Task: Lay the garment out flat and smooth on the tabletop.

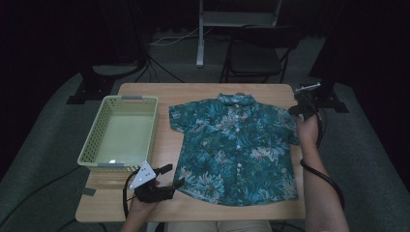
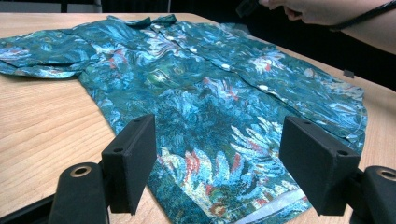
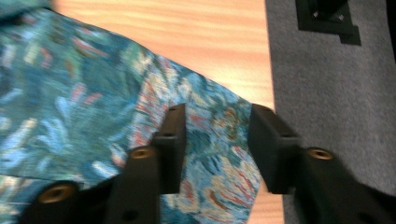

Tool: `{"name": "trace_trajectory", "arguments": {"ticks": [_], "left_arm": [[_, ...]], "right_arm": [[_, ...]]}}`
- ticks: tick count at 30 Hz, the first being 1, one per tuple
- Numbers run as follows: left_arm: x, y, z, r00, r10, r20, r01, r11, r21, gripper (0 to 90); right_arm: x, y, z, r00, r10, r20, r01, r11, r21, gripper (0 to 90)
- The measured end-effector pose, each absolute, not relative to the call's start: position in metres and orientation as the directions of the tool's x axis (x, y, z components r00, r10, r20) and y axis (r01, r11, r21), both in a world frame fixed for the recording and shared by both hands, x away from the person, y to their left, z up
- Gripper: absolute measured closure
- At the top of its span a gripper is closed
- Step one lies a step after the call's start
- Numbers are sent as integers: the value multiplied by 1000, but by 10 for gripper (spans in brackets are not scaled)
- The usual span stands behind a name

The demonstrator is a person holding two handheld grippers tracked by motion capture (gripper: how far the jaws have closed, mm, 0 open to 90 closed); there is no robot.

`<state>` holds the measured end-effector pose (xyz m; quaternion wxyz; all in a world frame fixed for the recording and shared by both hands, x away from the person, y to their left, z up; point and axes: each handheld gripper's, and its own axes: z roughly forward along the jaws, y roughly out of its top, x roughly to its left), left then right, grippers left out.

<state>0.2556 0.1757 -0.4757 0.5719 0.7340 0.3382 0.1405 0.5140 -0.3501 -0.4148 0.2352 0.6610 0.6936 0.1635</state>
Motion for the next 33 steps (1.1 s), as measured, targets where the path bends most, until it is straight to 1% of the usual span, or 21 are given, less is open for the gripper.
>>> {"name": "trace_trajectory", "arguments": {"ticks": [1,3,4,7,9,11,12,14,16,18,24,28,31,33], "left_arm": [[255,176,-476,733,656,-179,334,-118,935,287],[255,175,-476,734,656,-172,330,-123,936,287],[255,175,-476,736,656,-169,326,-124,937,287],[255,175,-476,735,657,-170,326,-122,938,287],[255,176,-476,733,657,-176,330,-117,937,287],[255,176,-476,735,655,-174,326,-117,938,287],[254,176,-476,735,655,-173,325,-117,938,287],[254,176,-476,737,653,-172,323,-118,939,287],[254,176,-476,737,653,-172,323,-117,939,287],[254,176,-476,737,654,-172,322,-115,940,287],[255,175,-476,736,655,-171,325,-121,938,287],[255,176,-476,735,656,-172,326,-120,938,287],[254,175,-476,736,656,-170,323,-119,939,287],[254,176,-476,735,657,-170,324,-120,938,287]], "right_arm": [[513,-352,-417,-18,995,-96,840,67,538,533],[510,-357,-420,-20,998,-55,838,47,543,441],[509,-358,-423,-26,1000,-16,842,31,538,424],[502,-358,-432,-30,999,17,838,16,545,319],[495,-357,-439,-66,997,37,826,34,563,164],[487,-354,-443,-96,995,27,796,61,602,157],[482,-353,-446,-110,994,12,779,79,622,129],[475,-351,-450,-121,993,5,754,89,650,129],[467,-353,-453,-122,991,63,745,50,665,129],[459,-353,-455,-128,988,86,718,32,696,129],[433,-353,-456,-184,977,105,678,49,734,128],[414,-351,-459,-217,972,86,658,80,749,127],[400,-352,-460,-226,967,120,650,58,758,127],[389,-353,-459,-228,966,124,637,51,769,127]]}}
